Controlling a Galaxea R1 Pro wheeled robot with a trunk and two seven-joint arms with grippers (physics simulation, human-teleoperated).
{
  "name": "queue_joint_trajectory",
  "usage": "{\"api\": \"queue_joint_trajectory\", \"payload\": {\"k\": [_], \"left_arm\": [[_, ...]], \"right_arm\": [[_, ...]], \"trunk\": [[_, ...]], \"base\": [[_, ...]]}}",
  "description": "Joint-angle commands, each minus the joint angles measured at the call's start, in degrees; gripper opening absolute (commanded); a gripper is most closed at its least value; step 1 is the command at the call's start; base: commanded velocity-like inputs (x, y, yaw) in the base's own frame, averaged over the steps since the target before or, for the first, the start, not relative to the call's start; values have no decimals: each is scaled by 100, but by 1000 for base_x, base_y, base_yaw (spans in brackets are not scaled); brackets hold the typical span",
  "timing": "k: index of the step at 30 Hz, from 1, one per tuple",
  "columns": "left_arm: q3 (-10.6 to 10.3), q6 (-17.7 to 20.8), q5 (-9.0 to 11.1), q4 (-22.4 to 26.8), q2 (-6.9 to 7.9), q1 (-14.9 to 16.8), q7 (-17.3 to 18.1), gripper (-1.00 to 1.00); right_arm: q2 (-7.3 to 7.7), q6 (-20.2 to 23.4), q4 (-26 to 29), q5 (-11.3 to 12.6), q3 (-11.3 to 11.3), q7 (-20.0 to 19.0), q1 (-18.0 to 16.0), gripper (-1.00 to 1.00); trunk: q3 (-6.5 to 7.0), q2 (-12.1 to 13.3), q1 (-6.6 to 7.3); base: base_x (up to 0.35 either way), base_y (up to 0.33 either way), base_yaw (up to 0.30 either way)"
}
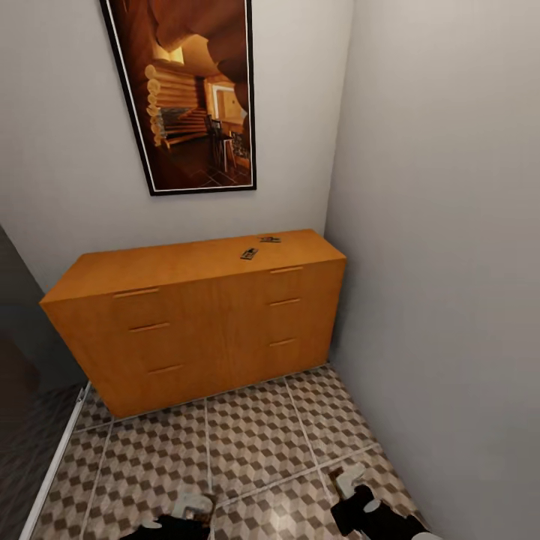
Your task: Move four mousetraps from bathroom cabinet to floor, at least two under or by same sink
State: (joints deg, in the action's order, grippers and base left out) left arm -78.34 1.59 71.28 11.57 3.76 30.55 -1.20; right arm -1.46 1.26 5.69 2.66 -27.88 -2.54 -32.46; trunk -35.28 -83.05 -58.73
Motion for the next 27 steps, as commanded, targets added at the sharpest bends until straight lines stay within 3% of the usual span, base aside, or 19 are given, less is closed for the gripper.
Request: {"api": "queue_joint_trajectory", "payload": {"k": [1,4,5,7,12,27], "left_arm": [[-33,-36,26,-28,7,-62,-29,-100],[-63,-361,26,-244,12,-471,-23,-100],[-73,-459,30,-265,4,-592,22,-100],[-71,-464,43,-277,2,-620,69,-100],[-75,-467,52,-312,14,-668,100,-100],[-68,-461,81,-327,19,-879,52,-100]], "right_arm": [[5,-104,-55,34,-23,-28,41,-100],[27,-840,-464,56,-39,-22,427,-100],[25,-1055,-607,57,-41,-19,792,-100],[19,-1098,-629,41,-41,-18,1000,-100],[-1,-1176,-637,34,-42,-15,1121,-100],[-15,-1300,-639,71,-42,20,1169,-100]], "trunk": [[-3,-3,0],[-3,-3,0],[-3,-3,0],[-3,-3,0],[-3,-3,0],[-3,-3,0]], "base": [[0,0,0],[0,0,0],[0,0,0],[0,0,0],[0,0,53],[0,0,282]]}}
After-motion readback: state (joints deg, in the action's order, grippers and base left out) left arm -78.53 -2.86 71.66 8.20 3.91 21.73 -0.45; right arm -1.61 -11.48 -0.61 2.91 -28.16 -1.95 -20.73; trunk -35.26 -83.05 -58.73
